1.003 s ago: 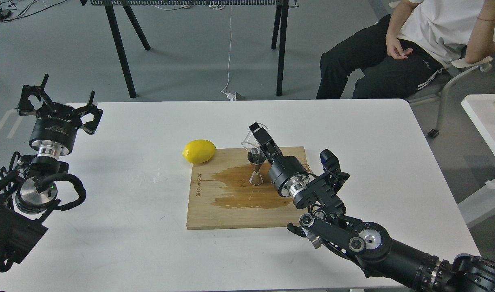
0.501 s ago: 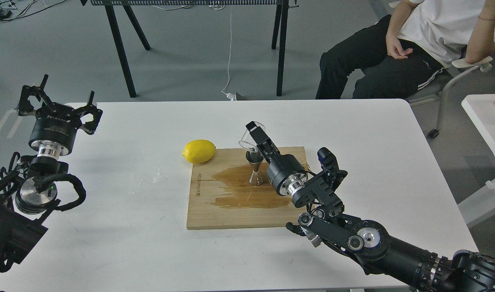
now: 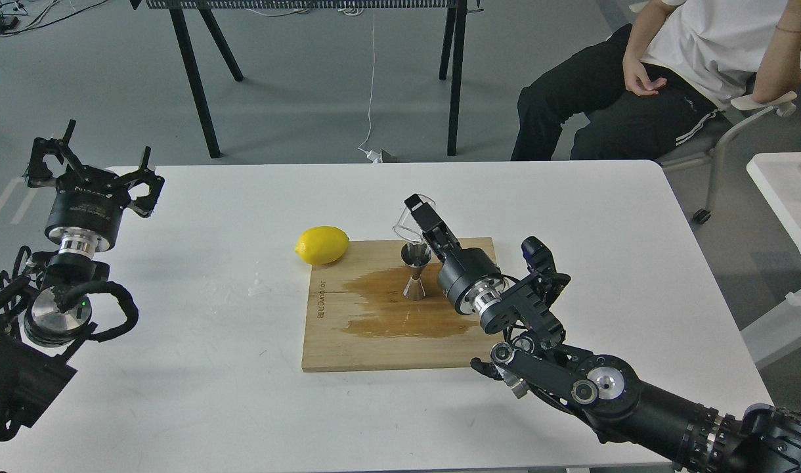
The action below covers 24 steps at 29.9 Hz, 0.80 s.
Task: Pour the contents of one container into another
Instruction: 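Tilt the glass cup with the right gripper to pour into the jigger, then carry the glass cup back and lower it to its spot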
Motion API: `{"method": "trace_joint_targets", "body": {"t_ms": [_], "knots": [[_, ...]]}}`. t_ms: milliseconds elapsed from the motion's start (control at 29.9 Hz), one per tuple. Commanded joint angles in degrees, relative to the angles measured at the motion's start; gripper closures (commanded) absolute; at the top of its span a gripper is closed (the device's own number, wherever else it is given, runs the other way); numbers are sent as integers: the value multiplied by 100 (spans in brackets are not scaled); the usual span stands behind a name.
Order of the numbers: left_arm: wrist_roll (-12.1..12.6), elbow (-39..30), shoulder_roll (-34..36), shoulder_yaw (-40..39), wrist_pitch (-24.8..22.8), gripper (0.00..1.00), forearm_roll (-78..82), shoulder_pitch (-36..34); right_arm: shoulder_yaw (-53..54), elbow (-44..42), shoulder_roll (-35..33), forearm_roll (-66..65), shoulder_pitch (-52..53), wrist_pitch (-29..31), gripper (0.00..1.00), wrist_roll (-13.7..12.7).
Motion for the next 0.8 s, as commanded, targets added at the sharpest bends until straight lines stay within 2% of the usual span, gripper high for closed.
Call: {"method": "trace_joint_targets", "body": {"t_ms": [0, 201, 535, 702, 769], "knots": [[0, 0, 0, -4, 0, 0, 0, 0, 36, 117, -114, 38, -41, 0, 60, -6], [0, 0, 0, -4, 8, 0, 0, 0, 273, 477, -307, 572, -85, 0, 59, -68], [9, 0, 0, -4, 8, 0, 0, -9, 1037, 1391, -931, 2725, -129, 0, 59, -182], [9, 0, -26, 5, 8, 0, 0, -9, 1783, 1515, -1204, 4175, -418, 0, 59, -208], [9, 0, -44, 22, 8, 0, 0, -9, 2126, 1498, -1239, 4703, -585, 49, 59, -305]]}}
